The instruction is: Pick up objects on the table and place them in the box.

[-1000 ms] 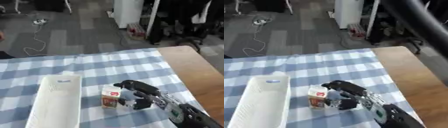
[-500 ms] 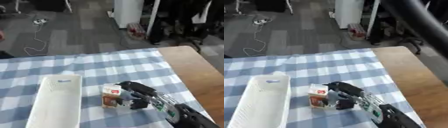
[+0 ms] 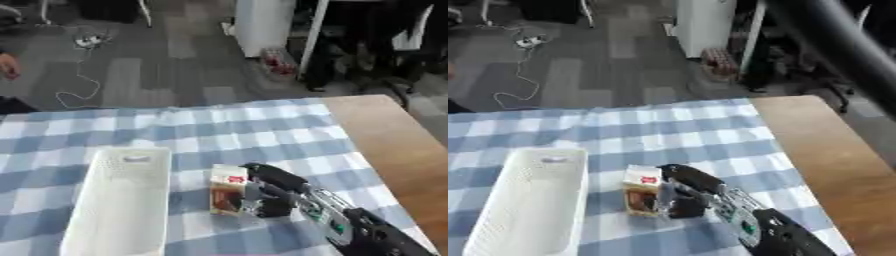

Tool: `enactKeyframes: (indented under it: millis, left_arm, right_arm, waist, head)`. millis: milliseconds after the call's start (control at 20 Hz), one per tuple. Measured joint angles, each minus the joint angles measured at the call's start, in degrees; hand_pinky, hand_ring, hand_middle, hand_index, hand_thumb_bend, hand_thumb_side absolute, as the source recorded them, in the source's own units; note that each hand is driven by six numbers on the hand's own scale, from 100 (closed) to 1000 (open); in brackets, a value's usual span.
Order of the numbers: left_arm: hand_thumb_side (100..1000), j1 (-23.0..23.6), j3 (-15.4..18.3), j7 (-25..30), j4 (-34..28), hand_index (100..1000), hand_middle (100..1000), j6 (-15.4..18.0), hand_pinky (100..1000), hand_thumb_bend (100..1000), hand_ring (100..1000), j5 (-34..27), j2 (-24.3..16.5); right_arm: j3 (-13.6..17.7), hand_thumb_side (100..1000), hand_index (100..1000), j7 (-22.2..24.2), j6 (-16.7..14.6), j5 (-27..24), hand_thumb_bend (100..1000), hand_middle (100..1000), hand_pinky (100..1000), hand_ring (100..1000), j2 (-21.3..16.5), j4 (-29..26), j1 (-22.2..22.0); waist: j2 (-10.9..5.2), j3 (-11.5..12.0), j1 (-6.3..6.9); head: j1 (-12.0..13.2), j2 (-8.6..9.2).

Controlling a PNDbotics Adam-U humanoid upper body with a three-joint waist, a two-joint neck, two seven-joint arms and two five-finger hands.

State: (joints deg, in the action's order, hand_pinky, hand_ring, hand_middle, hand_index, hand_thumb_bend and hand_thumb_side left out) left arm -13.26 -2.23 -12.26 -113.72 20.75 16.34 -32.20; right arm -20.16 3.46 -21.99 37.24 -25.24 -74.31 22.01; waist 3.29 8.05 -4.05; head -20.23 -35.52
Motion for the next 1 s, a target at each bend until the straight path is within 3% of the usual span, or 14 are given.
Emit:
enactKeyframes:
  millis: [50,100,150,200,250,300,550,600,800,1000]
  left_arm:
    - [912,-0.2,0.0,0.1,0.0,763,638,0.0,395,131,454,-0.2,0.0]
    - [912,-0.4,0.0,0.2,0.0,763,638,-0.1,395,132,454,-0.4,0.0]
    - [912,-0.4,0.0,0.3,-0.1,763,638,-0.1,395,132,454,-0.6,0.0]
    - [912,-0.6,0.0,0.3,-0.1,763,638,-0.1,395,131,454,-0.8,0.0]
    - [912,-0.7,0.0,0.4,-0.1,763,638,0.0,395,131,454,-0.9,0.0]
    - [912,-0.8,0.0,0.4,-0.1,763,638,-0.1,395,132,454,-1.0,0.0]
    - [915,-0.9,0.0,0.7,-0.1,763,637,-0.1,395,133,454,-1.2,0.0]
    - [915,-0.9,0.0,0.7,-0.1,763,637,-0.1,394,133,454,-1.3,0.0]
    - [915,-0.9,0.0,0.7,-0.1,763,637,-0.1,394,133,453,-1.3,0.0]
    - [915,-0.8,0.0,0.7,-0.1,763,636,-0.1,394,134,453,-1.3,0.0]
  right_arm:
    - [0.0,1000,966,-0.6,0.0,0.0,282,672,741,618,0.0,-0.1,0.2]
    - [0.0,1000,715,-1.5,0.0,-0.1,304,355,100,177,0.0,-0.3,0.2]
    - [0.0,1000,732,-3.2,0.2,-0.4,308,378,100,199,0.1,-0.6,0.2]
    - [0.0,1000,567,-5.2,0.3,-0.8,206,161,100,100,0.2,-1.0,0.2]
    - [0.0,1000,586,-7.5,0.5,-1.4,215,181,100,100,0.4,-1.4,0.2]
    - [0.0,1000,392,-9.9,0.6,-2.2,100,100,100,100,0.5,-1.8,0.2]
    - [-0.7,929,350,-19.2,-0.9,-6.1,100,100,100,100,0.4,-4.7,0.2]
    - [-0.9,874,335,-20.4,-1.5,-6.7,100,100,100,100,0.4,-5.4,0.2]
    - [-1.2,836,316,-23.2,-3.8,-9.1,100,100,100,100,0.4,-8.2,0.2]
    - [-1.1,822,312,-24.1,-4.1,-12.4,100,100,100,100,-0.3,-10.8,0.4]
  waist:
    - [0.00,0.1,-0.01]
    - [-0.01,0.2,-0.02]
    - [-0.01,0.2,-0.05]
    - [-0.01,0.2,-0.08]
    - [-0.02,0.3,-0.11]
    - [-0.02,0.3,-0.15]
    - [-0.03,0.4,-0.16]
    - [-0.03,0.4,-0.16]
    - [-0.04,0.4,-0.16]
    - [-0.04,0.3,-0.16]
  head:
    - [0.0,0.00]
    - [0.0,0.00]
    - [0.0,0.00]
    - [0.0,0.01]
    - [0.0,0.02]
    - [0.0,0.03]
    - [0.0,0.06]
    - [0.0,0.06]
    - [0.0,0.06]
    - [0.0,0.05]
